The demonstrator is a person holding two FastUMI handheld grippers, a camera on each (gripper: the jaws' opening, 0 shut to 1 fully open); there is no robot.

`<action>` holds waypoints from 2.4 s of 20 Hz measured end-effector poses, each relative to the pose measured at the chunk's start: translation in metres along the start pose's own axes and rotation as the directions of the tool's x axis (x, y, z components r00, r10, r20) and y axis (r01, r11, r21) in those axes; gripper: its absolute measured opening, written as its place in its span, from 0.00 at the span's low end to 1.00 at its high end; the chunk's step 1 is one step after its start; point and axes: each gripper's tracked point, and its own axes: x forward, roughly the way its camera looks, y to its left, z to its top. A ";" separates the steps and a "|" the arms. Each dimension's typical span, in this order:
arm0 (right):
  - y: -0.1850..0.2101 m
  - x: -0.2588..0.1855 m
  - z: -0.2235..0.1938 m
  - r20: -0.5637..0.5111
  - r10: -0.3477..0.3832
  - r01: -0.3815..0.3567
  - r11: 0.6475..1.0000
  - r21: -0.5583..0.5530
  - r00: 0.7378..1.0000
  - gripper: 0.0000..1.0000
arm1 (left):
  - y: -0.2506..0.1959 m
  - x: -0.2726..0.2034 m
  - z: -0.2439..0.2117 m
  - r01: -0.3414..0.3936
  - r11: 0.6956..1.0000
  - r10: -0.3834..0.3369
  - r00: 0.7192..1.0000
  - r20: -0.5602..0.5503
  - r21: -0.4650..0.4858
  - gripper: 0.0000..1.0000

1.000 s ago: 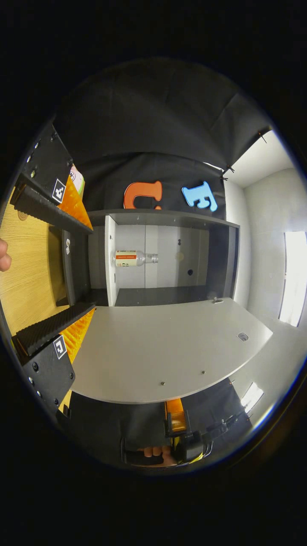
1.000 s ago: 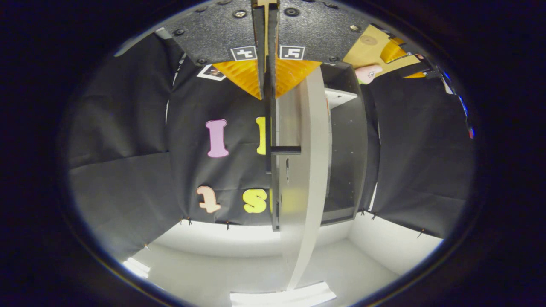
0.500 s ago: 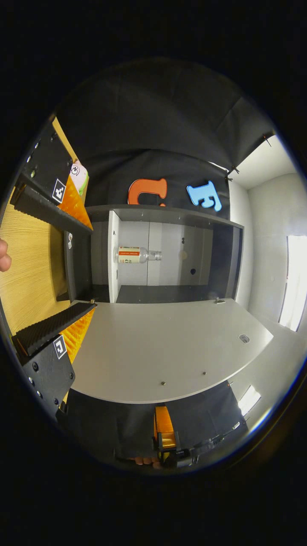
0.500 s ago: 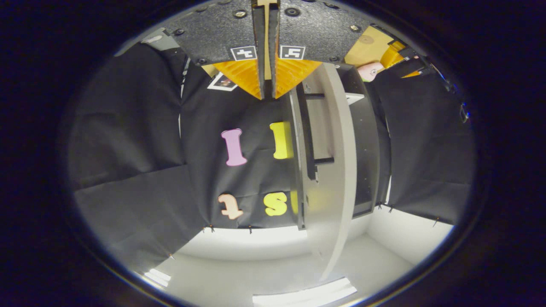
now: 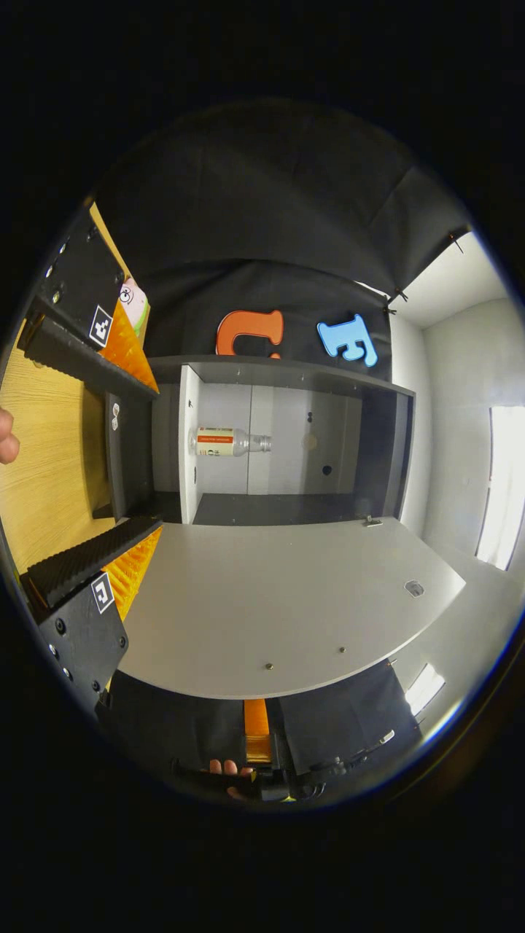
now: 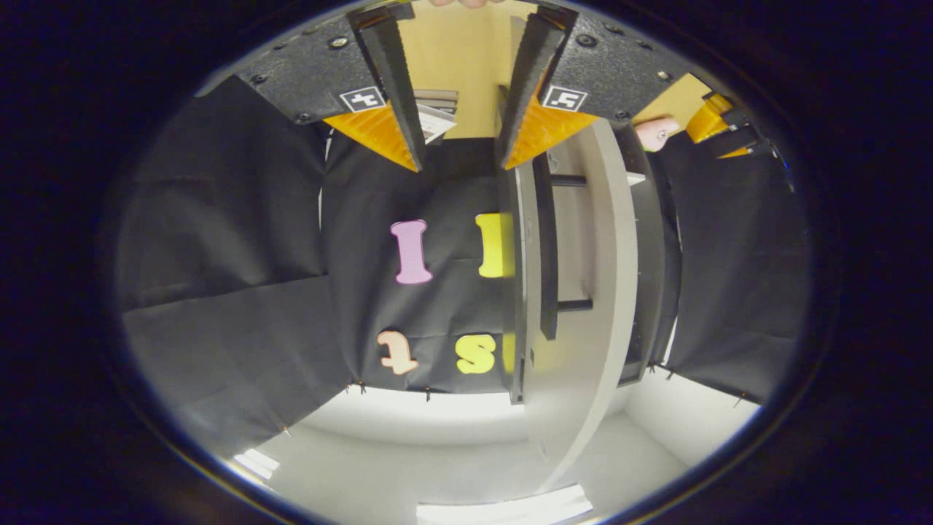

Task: Open the cabinet door with the right hand, grasp the bottle in the cabinet with the left hand and place it on the coaster, then close the cabinet door with the right hand.

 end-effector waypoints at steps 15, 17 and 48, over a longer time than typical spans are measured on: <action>0.013 0.006 -0.004 0.016 0.006 -0.008 0.996 0.093 1.000 0.91 | 0.004 0.079 0.017 0.026 0.999 -0.027 0.999 -0.020 -0.045 0.96; 0.012 0.009 -0.003 0.028 0.003 -0.006 0.996 0.091 1.000 0.91 | 0.011 0.107 0.035 0.014 0.999 -0.013 1.000 0.019 -0.044 0.95; -0.002 -0.010 -0.026 -0.099 -0.059 0.069 0.992 0.106 0.993 0.92 | 0.052 0.393 0.057 -0.043 0.998 0.044 0.999 -0.015 0.052 0.96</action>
